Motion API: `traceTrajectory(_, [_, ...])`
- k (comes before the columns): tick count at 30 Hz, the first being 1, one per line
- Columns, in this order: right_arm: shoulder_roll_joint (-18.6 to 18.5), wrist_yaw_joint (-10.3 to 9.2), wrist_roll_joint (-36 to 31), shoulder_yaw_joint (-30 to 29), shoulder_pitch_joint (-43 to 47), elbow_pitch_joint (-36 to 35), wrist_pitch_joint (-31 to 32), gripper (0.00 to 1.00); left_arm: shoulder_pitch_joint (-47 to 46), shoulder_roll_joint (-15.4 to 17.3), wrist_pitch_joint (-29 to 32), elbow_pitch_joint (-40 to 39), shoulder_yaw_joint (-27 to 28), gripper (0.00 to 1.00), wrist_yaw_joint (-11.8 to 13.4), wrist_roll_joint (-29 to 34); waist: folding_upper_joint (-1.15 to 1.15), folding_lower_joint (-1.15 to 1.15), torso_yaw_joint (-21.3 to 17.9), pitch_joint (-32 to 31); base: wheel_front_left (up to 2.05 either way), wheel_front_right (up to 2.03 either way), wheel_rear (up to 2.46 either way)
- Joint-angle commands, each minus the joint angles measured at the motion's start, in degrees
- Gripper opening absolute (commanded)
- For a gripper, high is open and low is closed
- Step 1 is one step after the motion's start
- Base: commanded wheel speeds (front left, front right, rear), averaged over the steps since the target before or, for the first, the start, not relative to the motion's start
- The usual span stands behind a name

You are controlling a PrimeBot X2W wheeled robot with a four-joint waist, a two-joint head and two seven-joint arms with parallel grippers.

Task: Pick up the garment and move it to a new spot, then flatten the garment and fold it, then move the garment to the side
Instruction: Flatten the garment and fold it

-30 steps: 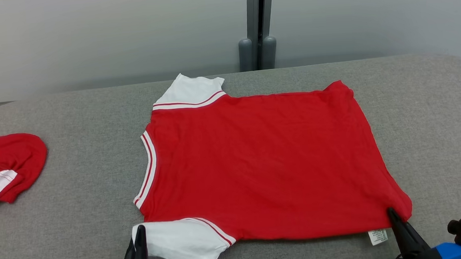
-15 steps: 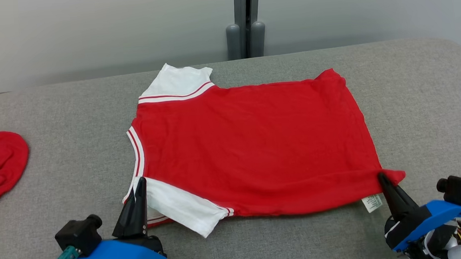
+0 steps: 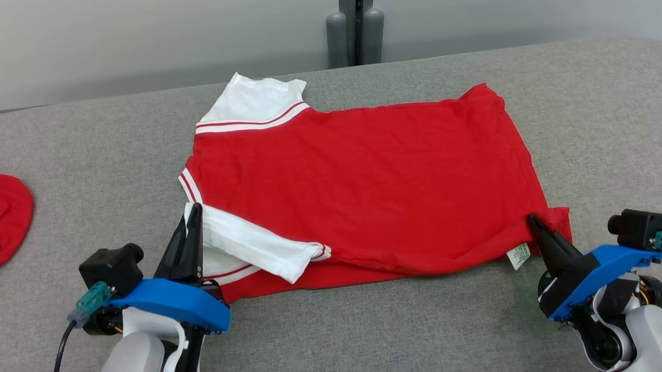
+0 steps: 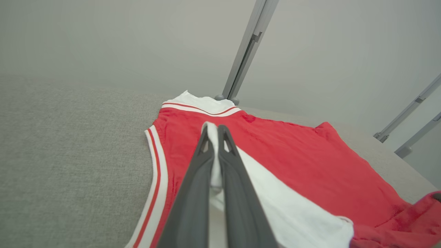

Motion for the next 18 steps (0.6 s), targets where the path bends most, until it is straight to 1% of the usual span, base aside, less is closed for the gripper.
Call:
traceTrajectory(1, [-0.5,0.00,-0.5,0.4,-1.3,0.7,-0.4,0.00,-2.1,-0.1,-0.4,1.3,-0.3,0.00,-0.3,0.1,0.00,-0.01,0.1,0.4,0.00,0.00,0.00])
traceTrajectory(6, [-0.9,0.00,-0.6,1.6,-4.5,4.1,-1.7,0.00,-6.3,0.1,-1.5,7.0,-1.2,0.00,-0.6,0.1,0.00,-0.01,-0.1,1.5,0.00,0.00,0.00])
traceTrajectory(7, [-1.0,0.00,-0.5,1.9,-5.1,4.7,-2.0,0.02,-7.0,0.1,-1.7,8.1,-1.3,0.00,-0.6,-0.1,0.00,-0.01,-0.2,1.7,0.00,0.00,0.00])
traceTrajectory(8, [-1.1,0.00,-0.5,2.2,-5.6,5.2,-2.6,0.41,-7.7,0.0,-2.0,9.1,-1.5,0.00,-0.7,-0.2,0.00,-0.01,-0.2,1.8,0.00,0.00,0.00])
traceTrajectory(9, [-1.6,0.00,-1.3,2.8,-6.2,5.7,-3.4,1.00,-8.3,-0.1,-2.1,10.2,-1.6,0.00,-0.8,-0.5,0.00,-0.01,-0.2,1.9,0.00,0.00,0.00])
traceTrajectory(10, [-1.6,0.00,-1.3,2.8,-6.2,5.7,-3.4,1.00,-8.3,-0.1,-2.1,10.2,-1.6,0.00,-0.8,-0.5,0.00,-0.01,-0.2,1.9,0.00,0.00,0.00])
traceTrajectory(11, [-2.2,0.00,-2.4,3.4,-6.5,6.2,-4.3,1.00,-8.9,-0.2,-2.5,11.0,-1.6,0.07,-0.8,-0.6,0.00,-0.01,-0.2,1.9,0.00,0.00,0.00])
traceTrajectory(12, [-2.3,0.00,-2.7,3.8,-6.6,6.7,-5.2,1.00,-9.5,-0.3,-2.8,11.8,-1.6,0.35,-0.9,-0.5,0.00,-0.01,-0.1,1.9,0.00,0.00,0.00])
traceTrajectory(13, [-2.1,0.00,-2.5,3.9,-6.7,7.3,-6.0,1.00,-9.8,-0.4,-3.1,12.6,-1.8,1.00,-0.9,-0.4,0.00,-0.01,-0.1,1.8,0.00,0.00,0.00])
traceTrajectory(18, [-3.0,0.00,-2.2,5.0,-5.9,9.4,-8.8,1.00,-10.0,-0.8,-4.2,14.7,-1.5,1.00,-1.0,-0.4,0.00,-0.01,0.2,0.5,0.00,0.00,0.00])
